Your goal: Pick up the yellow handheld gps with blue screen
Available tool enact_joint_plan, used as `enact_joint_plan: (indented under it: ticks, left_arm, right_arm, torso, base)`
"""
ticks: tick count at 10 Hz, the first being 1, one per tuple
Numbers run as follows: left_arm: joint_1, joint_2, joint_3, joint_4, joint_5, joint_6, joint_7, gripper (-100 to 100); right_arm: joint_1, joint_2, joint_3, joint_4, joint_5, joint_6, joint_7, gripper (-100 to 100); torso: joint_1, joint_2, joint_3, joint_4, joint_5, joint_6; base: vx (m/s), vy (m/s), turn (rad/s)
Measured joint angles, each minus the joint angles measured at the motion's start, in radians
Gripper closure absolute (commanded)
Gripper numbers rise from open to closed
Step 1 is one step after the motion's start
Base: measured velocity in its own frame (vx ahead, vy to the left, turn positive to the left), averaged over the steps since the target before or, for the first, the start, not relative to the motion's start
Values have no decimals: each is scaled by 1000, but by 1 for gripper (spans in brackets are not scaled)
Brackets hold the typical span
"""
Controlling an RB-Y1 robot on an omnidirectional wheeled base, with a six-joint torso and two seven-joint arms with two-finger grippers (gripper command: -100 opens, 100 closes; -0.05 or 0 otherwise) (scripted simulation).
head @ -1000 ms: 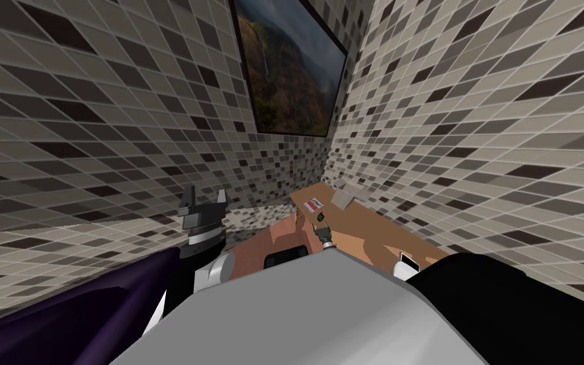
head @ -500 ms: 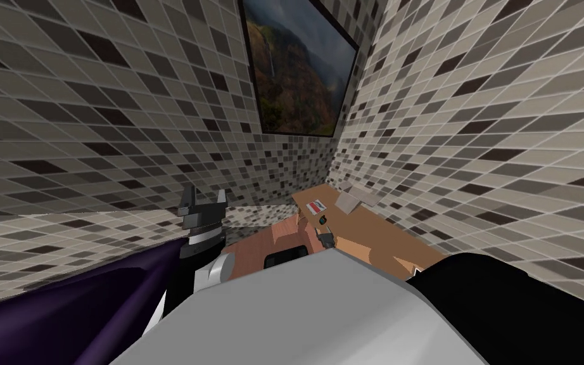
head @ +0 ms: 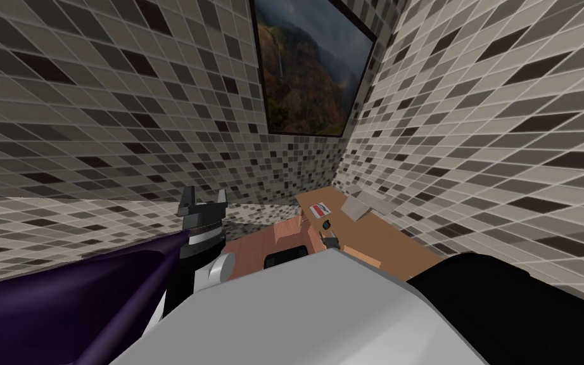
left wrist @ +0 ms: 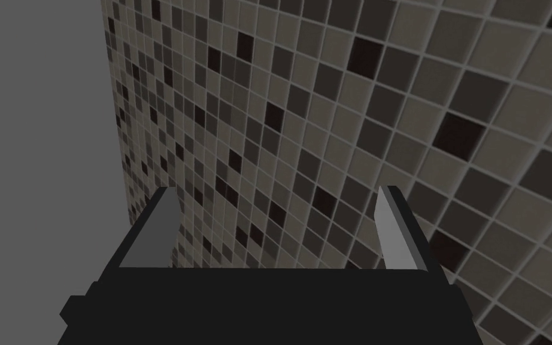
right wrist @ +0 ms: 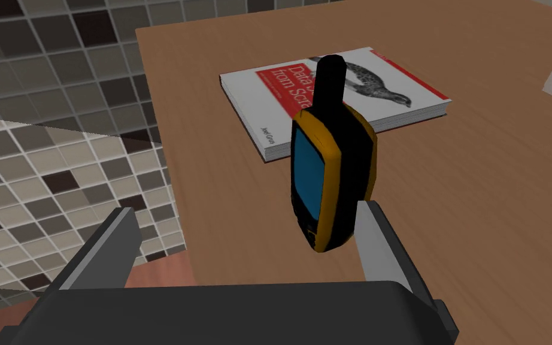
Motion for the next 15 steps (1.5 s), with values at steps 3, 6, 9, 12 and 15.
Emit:
enact_joint_plan:
  ticks: [3, 6, 9, 12, 15]
  left_arm:
    - [0, 0, 0, 0, 0, 0, 0, 0]
    - [0, 0, 0, 0, 0, 0, 0, 0]
    - [0, 0, 0, 0, 0, 0, 0, 0]
    - [0, 0, 0, 0, 0, 0, 0, 0]
    - [0, 0, 0, 0, 0, 0, 0, 0]
  right_arm:
    - [-8, -29, 23, 39, -42, -10, -47, -100]
    - [-40, -45, 51, 123, -68, -37, -103, -100]
    - [-65, -22, 34, 136, -45, -25, -100, -100]
    - [-153, 84, -20, 224, 49, 1, -77, -100]
    - [-175, 140, -76, 177, 109, 76, -22, -100]
  torso:
    - [1, -1, 0, 0, 0, 0]
    - [1, -1, -1, 0, 0, 0]
    - [1, 3, 1, 0, 0, 1]
    - [-3, 5, 3, 1, -1, 1]
    - [-1, 5, 3, 1, 0, 1]
  base:
    - [29, -26, 47]
    - [32, -23, 88]
    - [-35, -57, -140]
    - [-59, -102, -100]
    - [-35, -64, -72]
